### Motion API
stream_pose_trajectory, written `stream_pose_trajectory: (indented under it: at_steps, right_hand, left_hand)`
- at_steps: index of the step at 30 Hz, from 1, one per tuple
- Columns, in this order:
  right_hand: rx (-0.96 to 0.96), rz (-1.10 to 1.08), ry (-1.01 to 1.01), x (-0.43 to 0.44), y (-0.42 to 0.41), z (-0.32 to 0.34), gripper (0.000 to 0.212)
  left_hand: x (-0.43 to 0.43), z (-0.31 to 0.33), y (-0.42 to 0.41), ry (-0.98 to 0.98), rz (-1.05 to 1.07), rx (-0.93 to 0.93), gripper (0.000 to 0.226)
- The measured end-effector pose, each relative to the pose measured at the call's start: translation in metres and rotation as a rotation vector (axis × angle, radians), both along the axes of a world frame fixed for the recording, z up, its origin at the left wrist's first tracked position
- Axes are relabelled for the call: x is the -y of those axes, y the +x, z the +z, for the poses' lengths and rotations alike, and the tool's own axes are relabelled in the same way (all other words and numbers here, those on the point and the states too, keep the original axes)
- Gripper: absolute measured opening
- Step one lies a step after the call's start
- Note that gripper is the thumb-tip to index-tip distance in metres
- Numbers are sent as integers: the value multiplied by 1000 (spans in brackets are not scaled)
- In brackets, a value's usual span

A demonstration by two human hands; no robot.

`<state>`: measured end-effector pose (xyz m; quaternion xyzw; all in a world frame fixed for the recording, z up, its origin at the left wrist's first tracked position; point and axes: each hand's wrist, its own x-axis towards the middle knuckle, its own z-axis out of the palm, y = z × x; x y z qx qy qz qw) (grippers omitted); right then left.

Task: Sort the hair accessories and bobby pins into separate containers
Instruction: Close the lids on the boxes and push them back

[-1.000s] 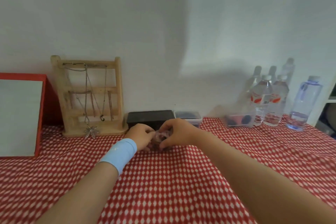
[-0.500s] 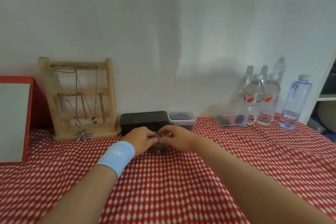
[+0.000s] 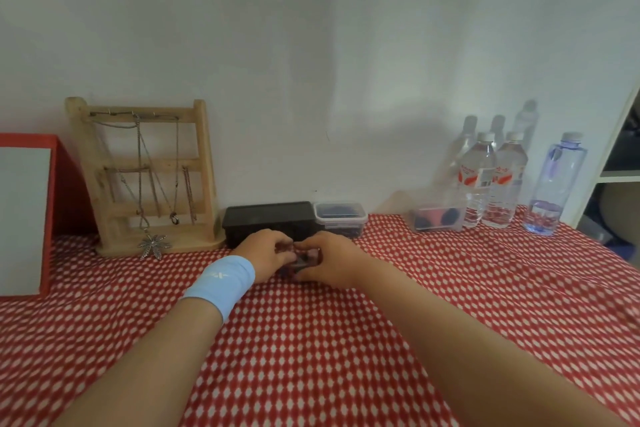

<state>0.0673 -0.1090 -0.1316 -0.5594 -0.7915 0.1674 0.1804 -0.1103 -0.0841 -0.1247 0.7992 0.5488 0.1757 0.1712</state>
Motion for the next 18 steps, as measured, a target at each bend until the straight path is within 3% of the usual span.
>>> stream_pose_trajectory:
  at_steps: [4, 9, 12, 15, 18]
  right_hand:
    - [-64, -17, -11, -5, 6, 5, 56]
    - [-234, -175, 67, -17, 35, 35, 62]
    - [-201, -262, 124, -38, 54, 47, 63]
    - [-169, -306, 144, -61, 63, 43, 63]
    - [-126, -310, 128, -80, 64, 33, 61]
  left_hand:
    - [-8, 14, 3, 4, -46, -96, 36]
    - [-33, 25, 19, 222, 27, 61, 34]
    - [-54, 28, 26, 244, 43, -116, 39]
    - [-70, 25, 24, 177, 51, -390, 58]
    - [-84, 12, 19, 122, 42, -365, 61]
